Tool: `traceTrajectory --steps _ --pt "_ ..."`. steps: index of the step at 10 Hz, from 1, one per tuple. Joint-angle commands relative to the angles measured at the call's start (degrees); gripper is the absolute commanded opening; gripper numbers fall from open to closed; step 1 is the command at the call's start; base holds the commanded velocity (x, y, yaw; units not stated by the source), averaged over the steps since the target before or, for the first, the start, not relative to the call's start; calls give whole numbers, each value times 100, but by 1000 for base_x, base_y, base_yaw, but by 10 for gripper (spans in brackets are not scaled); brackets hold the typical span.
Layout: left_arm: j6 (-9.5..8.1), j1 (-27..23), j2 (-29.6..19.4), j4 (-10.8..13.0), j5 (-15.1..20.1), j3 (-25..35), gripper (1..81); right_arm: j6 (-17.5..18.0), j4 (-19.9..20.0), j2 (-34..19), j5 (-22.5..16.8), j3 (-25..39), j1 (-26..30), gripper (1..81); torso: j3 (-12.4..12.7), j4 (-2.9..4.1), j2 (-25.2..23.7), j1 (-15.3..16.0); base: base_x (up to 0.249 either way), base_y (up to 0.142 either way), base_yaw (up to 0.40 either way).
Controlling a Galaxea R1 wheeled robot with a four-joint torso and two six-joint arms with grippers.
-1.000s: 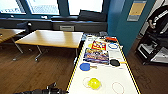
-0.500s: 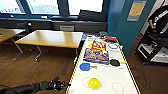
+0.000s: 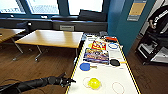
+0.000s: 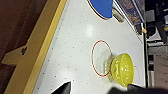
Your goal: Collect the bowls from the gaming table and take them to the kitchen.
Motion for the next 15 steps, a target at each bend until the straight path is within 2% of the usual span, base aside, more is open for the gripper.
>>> traceTrajectory --steps 1,3,5,11,15 --pt "-50 -796 488 92 426 -419 811 21 -113 -190 -388 6 153 10 0 0 0 0 0 0 0" --pt "-50 -849 855 136 470 -665 811 13 -114 -164 -396 6 188 10 0 0 0 0 0 0 0" --pt "-58 -911 1006 136 461 -761 811 20 -122 -156 -432 6 197 10 -2 0 2 0 0 0 0" --pt "-85 -919 1840 136 497 -1597 811 12 -122 -121 -432 -2 206 10 -6 0 2 2 0 0 0" --pt "-93 -919 2069 145 497 -1668 811 -49 -131 -128 -432 6 206 10 -6 0 5 2 0 0 0"
